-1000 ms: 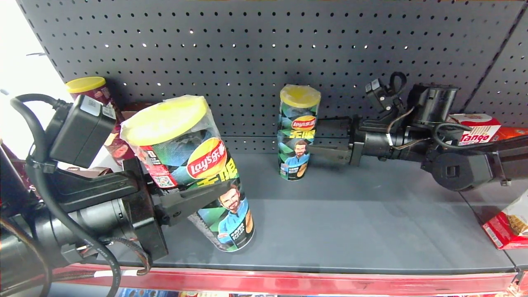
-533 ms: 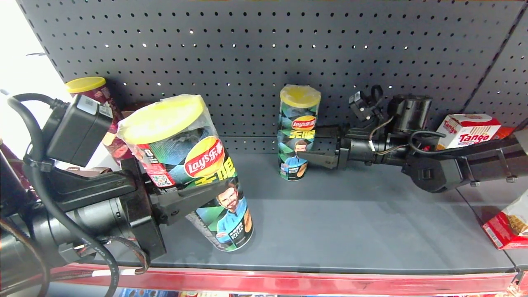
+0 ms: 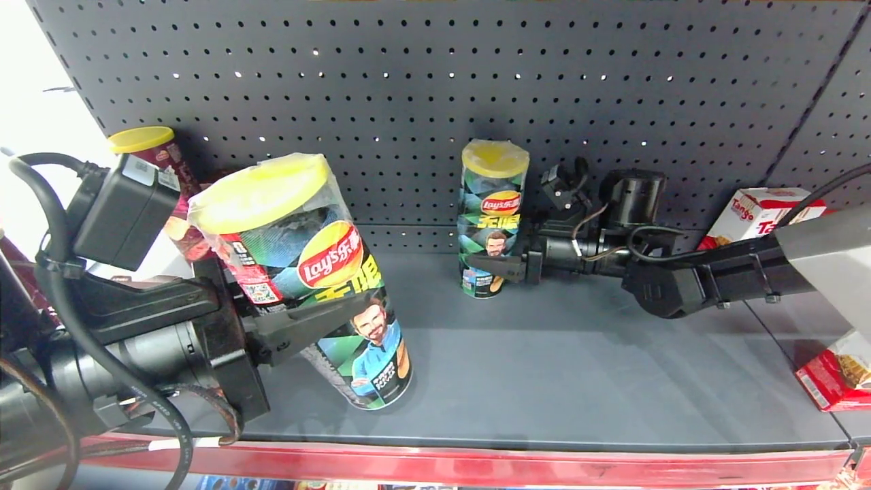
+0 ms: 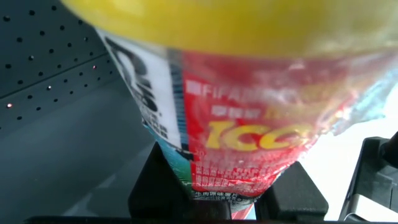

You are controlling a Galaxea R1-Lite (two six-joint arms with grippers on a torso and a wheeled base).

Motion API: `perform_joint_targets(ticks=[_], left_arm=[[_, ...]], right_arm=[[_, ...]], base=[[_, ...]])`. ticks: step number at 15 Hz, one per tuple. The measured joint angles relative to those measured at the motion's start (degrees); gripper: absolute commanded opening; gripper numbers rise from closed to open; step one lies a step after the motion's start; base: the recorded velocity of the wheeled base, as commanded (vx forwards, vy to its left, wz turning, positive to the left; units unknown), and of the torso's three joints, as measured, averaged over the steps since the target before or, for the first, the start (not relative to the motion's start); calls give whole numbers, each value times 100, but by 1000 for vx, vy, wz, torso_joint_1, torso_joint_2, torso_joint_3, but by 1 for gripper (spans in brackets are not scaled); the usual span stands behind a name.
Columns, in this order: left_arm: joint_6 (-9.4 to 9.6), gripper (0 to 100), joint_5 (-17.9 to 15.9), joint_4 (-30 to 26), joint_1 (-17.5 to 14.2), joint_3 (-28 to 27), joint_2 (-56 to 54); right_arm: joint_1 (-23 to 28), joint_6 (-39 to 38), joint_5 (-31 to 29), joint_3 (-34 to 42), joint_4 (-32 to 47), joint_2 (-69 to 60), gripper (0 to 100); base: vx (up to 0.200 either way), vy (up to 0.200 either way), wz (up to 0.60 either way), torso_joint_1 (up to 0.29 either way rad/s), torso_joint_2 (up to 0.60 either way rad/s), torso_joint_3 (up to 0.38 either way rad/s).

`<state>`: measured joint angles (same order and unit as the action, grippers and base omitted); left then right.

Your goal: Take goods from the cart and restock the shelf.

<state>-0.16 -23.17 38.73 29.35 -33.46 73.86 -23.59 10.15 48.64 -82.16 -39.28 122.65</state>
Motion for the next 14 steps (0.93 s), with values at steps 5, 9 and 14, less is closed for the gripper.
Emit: perform_joint_targets(ticks=[5, 9, 14], left_arm=[[2, 0, -11, 5, -15, 67, 0], [2, 0, -13, 16, -20, 108, -18], [6, 0, 5, 0, -15, 124, -88]], right_arm=[[-105, -102, -222, -16, -194, 117, 0], [-129, -118, -413, 444, -174, -291, 0], [-383, -112, -569, 1731, -222, -1320, 0]], base=[[0, 0, 0, 0, 0, 0], [0, 0, 0, 0, 0, 0], [0, 0, 0, 0, 0, 0]])
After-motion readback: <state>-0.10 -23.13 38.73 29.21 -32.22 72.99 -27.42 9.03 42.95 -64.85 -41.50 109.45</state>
